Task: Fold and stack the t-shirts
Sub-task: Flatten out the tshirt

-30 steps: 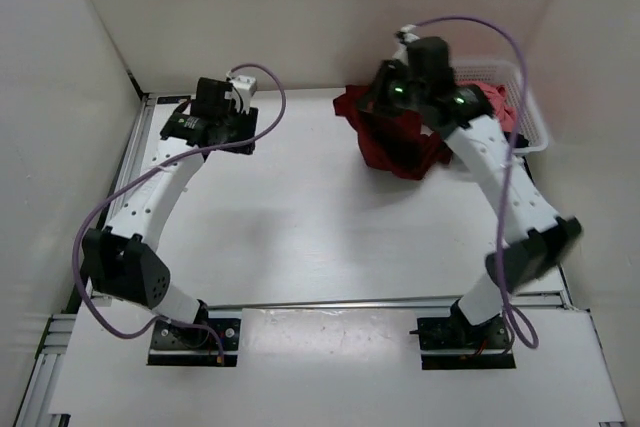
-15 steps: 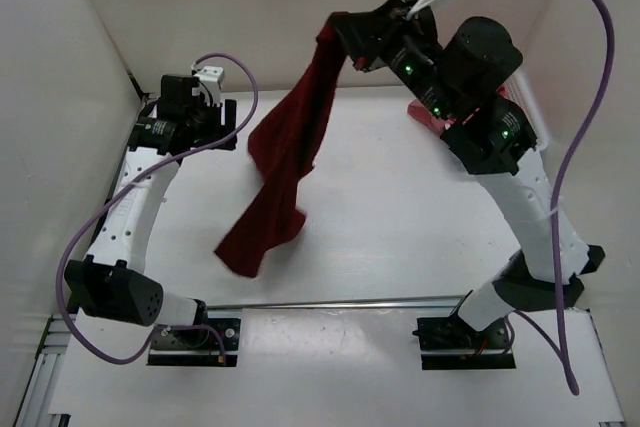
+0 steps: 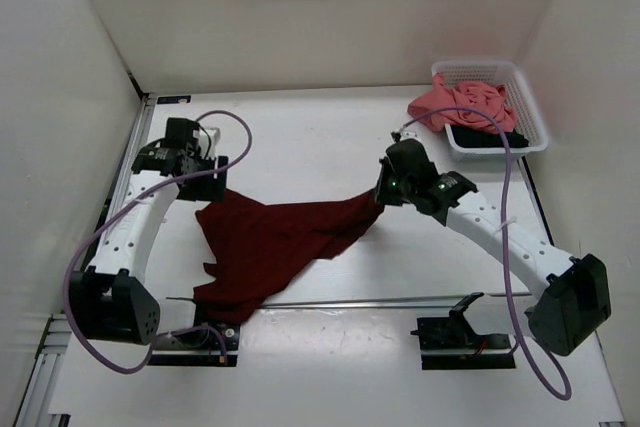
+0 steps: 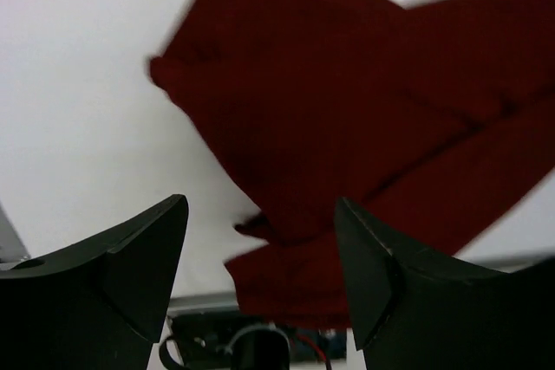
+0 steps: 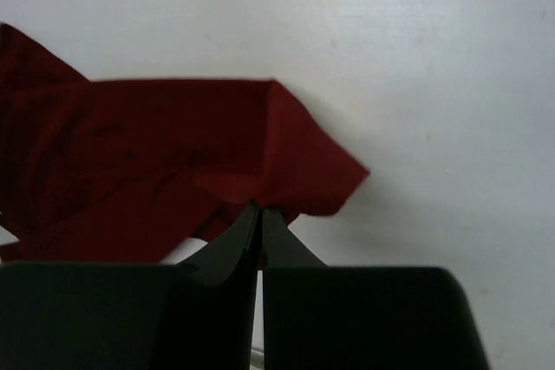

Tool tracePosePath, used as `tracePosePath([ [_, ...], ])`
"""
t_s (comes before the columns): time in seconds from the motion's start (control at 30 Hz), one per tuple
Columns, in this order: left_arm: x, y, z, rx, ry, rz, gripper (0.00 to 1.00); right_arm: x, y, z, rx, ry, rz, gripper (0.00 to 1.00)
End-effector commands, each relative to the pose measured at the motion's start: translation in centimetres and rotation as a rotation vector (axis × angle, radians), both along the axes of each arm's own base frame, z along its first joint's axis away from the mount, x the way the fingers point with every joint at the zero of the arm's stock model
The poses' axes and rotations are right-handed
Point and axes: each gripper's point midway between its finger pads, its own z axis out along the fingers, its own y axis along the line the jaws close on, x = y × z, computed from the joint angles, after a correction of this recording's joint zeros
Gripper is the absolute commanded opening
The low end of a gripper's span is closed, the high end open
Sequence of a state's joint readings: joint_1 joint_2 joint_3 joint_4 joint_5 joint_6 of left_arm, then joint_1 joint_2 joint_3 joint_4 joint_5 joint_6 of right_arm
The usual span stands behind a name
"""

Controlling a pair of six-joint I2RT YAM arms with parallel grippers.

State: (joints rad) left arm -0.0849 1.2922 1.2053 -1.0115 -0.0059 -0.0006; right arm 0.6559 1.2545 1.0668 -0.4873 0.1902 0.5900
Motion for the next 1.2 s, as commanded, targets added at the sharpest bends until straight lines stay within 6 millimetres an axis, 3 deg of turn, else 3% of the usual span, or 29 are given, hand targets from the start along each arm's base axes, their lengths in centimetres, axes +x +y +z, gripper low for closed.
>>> tracePosePath([
  [0.0,-5.0,-3.7,0.3,-0.088,0.119,-0.138,0.79,-0.6,0.2,0.2,0.094,0.006,-0.038,0.0],
  [0.07,-7.9,-5.0,-1.4,-0.057,0.217,-0.223,0.78,0.2,-1.5,-0.8,0.067,0.012,-0.099,0.0],
  [0.17,-10.8,-4.1,-4.7,0.053,0.306,-0.26,0.78,1.5,-3.8,-1.4,0.059,0.02,-0.176,0.0],
  [0.27,-13.7,-2.6,-7.6,0.137,0.418,-0.272,0.78,2.4,-6.4,-0.6,0.047,-0.013,-0.244,0.0],
  [0.33,-13.9,-1.9,-8.9,0.166,0.425,-0.264,0.78,2.7,-7.5,0.0,0.045,-0.026,-0.269,0.0],
  [0.47,-10.5,-3.5,-10.5,0.148,0.3,-0.28,0.83,2.7,-8.4,-0.4,0.062,-0.006,-0.264,0.0],
  [0.57,-4.6,-5.1,-8.7,0.123,0.102,-0.252,0.83,2.2,-8.0,-0.9,0.072,0.015,-0.243,0.0],
  [0.7,-0.5,-6.5,-6.7,0.075,0.008,-0.237,0.78,1.4,-8.1,-2.2,0.064,0.042,-0.237,0.0],
  [0.83,0.8,-4.8,-10.6,0.24,0.123,-0.194,0.71,0.8,-8.4,-3.3,0.053,0.064,-0.238,0.0],
  [0.97,-0.2,-5.7,-12.7,0.254,0.201,-0.242,0.7,1.0,-8.3,-3.5,0.052,0.065,-0.238,0.0],
  [1.03,0.3,-5.6,-14.1,0.283,0.227,-0.236,0.7,1.1,-8.5,-3.9,0.041,0.073,-0.245,0.0],
  [1.1,1.9,-5.1,-14.5,0.293,0.214,-0.204,0.68,1.1,-8.5,-4.6,0.022,0.09,-0.238,0.0],
  [1.13,4.2,-5.2,-13.7,0.287,0.171,-0.178,0.68,1.4,-8.4,-4.3,0.024,0.088,-0.238,0.0],
  [1.17,5.4,-5.1,-14.5,0.299,0.181,-0.165,0.67,1.8,-8.5,-4.5,0.019,0.097,-0.248,0.0],
])
